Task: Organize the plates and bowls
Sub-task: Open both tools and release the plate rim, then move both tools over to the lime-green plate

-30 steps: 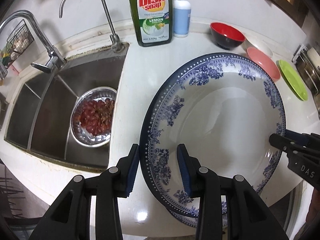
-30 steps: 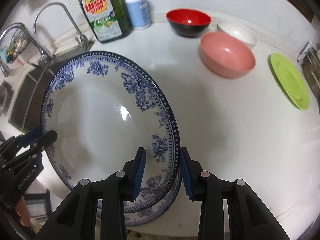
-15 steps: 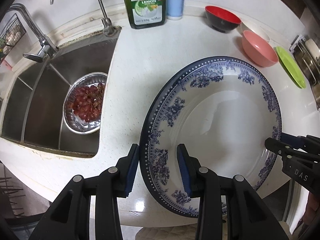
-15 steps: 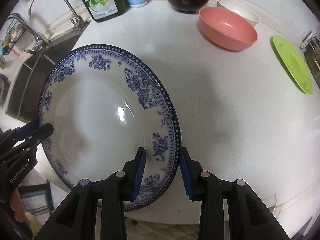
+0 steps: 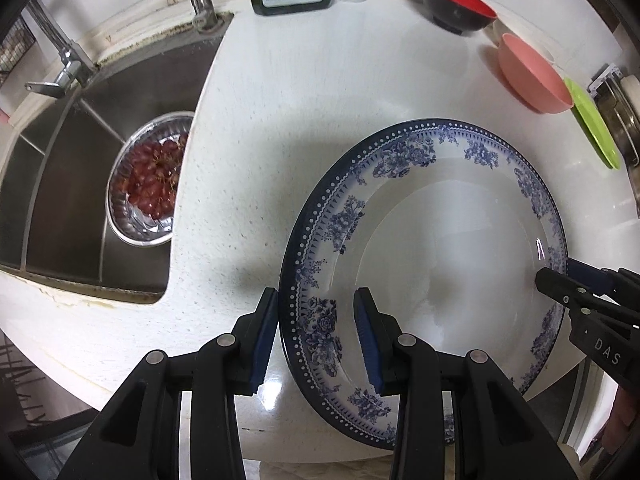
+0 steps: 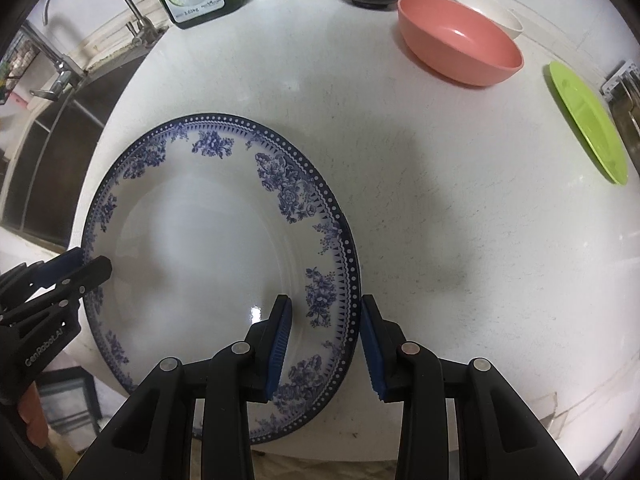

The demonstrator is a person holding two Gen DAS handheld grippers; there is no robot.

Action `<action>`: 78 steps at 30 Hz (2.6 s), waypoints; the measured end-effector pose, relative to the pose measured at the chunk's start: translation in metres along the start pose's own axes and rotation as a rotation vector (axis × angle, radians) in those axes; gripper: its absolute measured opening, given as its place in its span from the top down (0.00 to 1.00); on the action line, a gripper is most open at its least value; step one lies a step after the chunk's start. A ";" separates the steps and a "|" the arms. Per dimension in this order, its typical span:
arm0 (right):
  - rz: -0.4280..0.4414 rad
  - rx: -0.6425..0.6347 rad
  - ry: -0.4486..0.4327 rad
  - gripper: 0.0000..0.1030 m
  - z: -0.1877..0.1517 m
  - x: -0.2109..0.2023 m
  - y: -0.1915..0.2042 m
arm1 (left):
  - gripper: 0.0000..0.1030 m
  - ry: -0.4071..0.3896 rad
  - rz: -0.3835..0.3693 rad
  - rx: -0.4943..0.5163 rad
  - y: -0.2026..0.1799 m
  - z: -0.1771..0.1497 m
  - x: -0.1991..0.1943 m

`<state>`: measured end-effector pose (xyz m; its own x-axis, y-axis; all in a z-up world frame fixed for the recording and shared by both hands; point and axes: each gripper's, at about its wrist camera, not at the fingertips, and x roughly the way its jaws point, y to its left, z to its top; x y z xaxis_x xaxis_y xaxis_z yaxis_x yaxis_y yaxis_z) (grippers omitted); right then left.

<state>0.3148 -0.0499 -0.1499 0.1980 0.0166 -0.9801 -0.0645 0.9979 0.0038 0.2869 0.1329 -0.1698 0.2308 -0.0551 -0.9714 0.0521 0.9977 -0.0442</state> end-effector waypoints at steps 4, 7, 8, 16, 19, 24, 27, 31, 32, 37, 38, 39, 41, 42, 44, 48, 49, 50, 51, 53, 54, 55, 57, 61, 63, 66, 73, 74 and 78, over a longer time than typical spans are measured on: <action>-0.020 -0.008 -0.004 0.64 0.002 0.004 0.003 | 0.64 0.021 -0.013 -0.006 0.002 0.000 0.009; -0.022 -0.010 -0.011 0.64 0.003 0.004 0.003 | 0.64 0.009 -0.008 0.001 0.001 0.002 0.009; -0.023 -0.009 -0.014 0.64 0.003 0.004 0.003 | 0.64 0.011 -0.009 0.001 0.002 0.002 0.010; -0.026 -0.020 -0.025 0.56 -0.009 0.002 0.003 | 0.61 0.007 -0.021 0.001 0.003 0.001 0.011; -0.015 -0.026 -0.033 0.52 -0.010 0.001 0.005 | 0.54 0.003 -0.016 0.010 0.003 0.000 0.011; -0.031 -0.012 -0.089 0.52 -0.013 -0.013 0.004 | 0.45 -0.043 0.010 0.025 0.004 -0.001 0.001; -0.025 0.001 -0.131 0.52 -0.015 -0.026 0.002 | 0.44 -0.076 0.002 0.042 0.001 0.000 -0.010; -0.016 0.024 -0.165 0.52 -0.021 -0.038 -0.006 | 0.38 -0.140 -0.013 0.077 -0.005 0.003 -0.028; -0.017 0.032 -0.178 0.52 -0.022 -0.042 -0.009 | 0.35 -0.156 -0.014 0.085 -0.007 0.005 -0.032; -0.039 0.077 -0.232 0.52 -0.026 -0.059 -0.027 | 0.25 -0.254 -0.030 0.137 -0.022 0.016 -0.052; -0.045 0.085 -0.239 0.52 -0.024 -0.061 -0.030 | 0.24 -0.267 -0.032 0.150 -0.026 0.019 -0.055; -0.052 0.097 -0.249 0.52 -0.025 -0.064 -0.034 | 0.23 -0.278 -0.035 0.162 -0.031 0.022 -0.058; -0.058 0.126 -0.265 0.47 -0.027 -0.070 -0.044 | 0.21 -0.305 -0.040 0.197 -0.043 0.029 -0.065; -0.057 0.145 -0.277 0.44 -0.028 -0.073 -0.049 | 0.21 -0.314 -0.043 0.210 -0.047 0.031 -0.068; -0.058 0.171 -0.296 0.43 -0.027 -0.081 -0.062 | 0.18 -0.342 -0.050 0.241 -0.060 0.038 -0.075; -0.072 0.215 -0.339 0.43 -0.018 -0.094 -0.085 | 0.17 -0.389 -0.057 0.285 -0.087 0.051 -0.087; -0.079 0.222 -0.352 0.43 -0.015 -0.098 -0.092 | 0.16 -0.403 -0.062 0.298 -0.097 0.056 -0.091; -0.086 0.230 -0.365 0.43 -0.013 -0.102 -0.100 | 0.15 -0.413 -0.066 0.305 -0.104 0.060 -0.094; -0.091 0.237 -0.378 0.40 -0.011 -0.106 -0.107 | 0.14 -0.423 -0.068 0.312 -0.110 0.063 -0.097; -0.102 0.253 -0.403 0.35 -0.009 -0.114 -0.124 | 0.12 -0.454 -0.068 0.329 -0.129 0.072 -0.105; -0.107 0.260 -0.416 0.35 -0.007 -0.118 -0.132 | 0.11 -0.466 -0.067 0.336 -0.136 0.075 -0.109; -0.113 0.266 -0.426 0.35 -0.007 -0.122 -0.141 | 0.10 -0.481 -0.065 0.347 -0.148 0.080 -0.113; -0.123 0.282 -0.441 0.35 -0.003 -0.126 -0.160 | 0.08 -0.503 -0.068 0.361 -0.165 0.087 -0.119; -0.129 0.319 -0.455 0.35 0.007 -0.132 -0.202 | 0.07 -0.526 -0.076 0.390 -0.206 0.107 -0.126; -0.140 0.338 -0.454 0.35 0.013 -0.134 -0.226 | 0.07 -0.526 -0.082 0.404 -0.227 0.117 -0.128; -0.158 0.356 -0.455 0.35 0.022 -0.137 -0.255 | 0.07 -0.528 -0.080 0.422 -0.256 0.132 -0.128; -0.173 0.408 -0.467 0.35 0.040 -0.141 -0.319 | 0.07 -0.513 -0.111 0.457 -0.321 0.162 -0.123; -0.178 0.413 -0.471 0.35 0.043 -0.140 -0.328 | 0.07 -0.513 -0.112 0.460 -0.328 0.165 -0.121; -0.192 0.445 -0.457 0.35 0.055 -0.136 -0.360 | 0.07 -0.499 -0.113 0.480 -0.362 0.182 -0.113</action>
<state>0.3646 -0.4075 -0.0074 0.5668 -0.2367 -0.7891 0.4040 0.9146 0.0157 0.4188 -0.2290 -0.0015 0.6113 -0.2837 -0.7388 0.4988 0.8629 0.0814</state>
